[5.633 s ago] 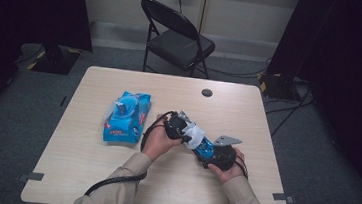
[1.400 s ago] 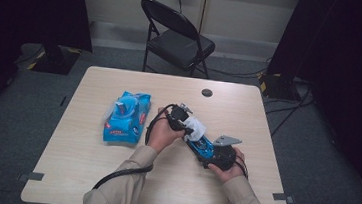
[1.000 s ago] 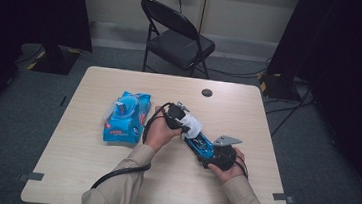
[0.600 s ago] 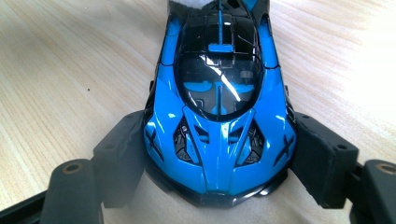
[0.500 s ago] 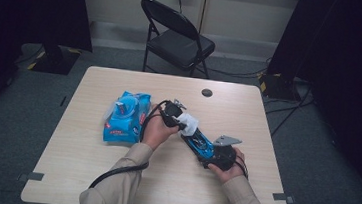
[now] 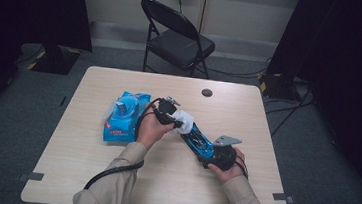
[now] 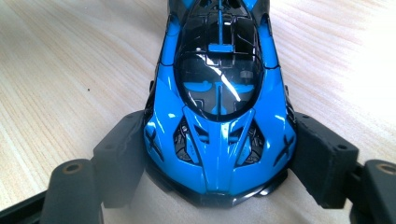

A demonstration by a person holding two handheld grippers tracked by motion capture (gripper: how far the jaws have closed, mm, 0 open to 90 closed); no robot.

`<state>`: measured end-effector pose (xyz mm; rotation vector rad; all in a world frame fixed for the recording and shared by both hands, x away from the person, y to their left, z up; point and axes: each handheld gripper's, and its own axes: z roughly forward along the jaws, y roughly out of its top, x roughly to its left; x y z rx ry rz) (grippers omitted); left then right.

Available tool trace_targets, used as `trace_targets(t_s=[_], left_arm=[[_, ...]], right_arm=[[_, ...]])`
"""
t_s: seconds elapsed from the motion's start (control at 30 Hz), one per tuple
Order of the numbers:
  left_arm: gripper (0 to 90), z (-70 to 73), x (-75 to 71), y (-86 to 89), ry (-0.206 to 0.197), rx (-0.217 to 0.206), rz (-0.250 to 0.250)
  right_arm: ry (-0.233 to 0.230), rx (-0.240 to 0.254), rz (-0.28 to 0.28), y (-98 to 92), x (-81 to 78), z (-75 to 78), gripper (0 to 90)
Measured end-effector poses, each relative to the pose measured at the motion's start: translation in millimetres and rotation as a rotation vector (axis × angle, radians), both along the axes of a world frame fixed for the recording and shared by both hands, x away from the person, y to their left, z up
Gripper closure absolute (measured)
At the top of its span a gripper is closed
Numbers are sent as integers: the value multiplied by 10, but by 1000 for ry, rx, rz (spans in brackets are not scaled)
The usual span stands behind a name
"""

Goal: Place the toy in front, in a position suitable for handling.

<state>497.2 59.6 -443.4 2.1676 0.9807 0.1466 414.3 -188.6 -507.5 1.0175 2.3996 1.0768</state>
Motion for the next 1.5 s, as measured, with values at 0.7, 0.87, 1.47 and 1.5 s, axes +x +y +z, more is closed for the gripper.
trace_targets(t_s=[0.7,0.87,1.47,1.5], left_arm=[[835,174,-300,-589,-10,-73,-194],[835,42,-354,-735,10,-41,-232],[827,-222,-352,-1000,53,14,-264],[828,-219,-334,-992,51,11,-257]], right_arm=[[0,1,-1,1,0,0,253],[0,0,0,0,0,0,254],[-2,-1,0,-1,2,0,254],[-1,-1,0,-1,1,0,254]])
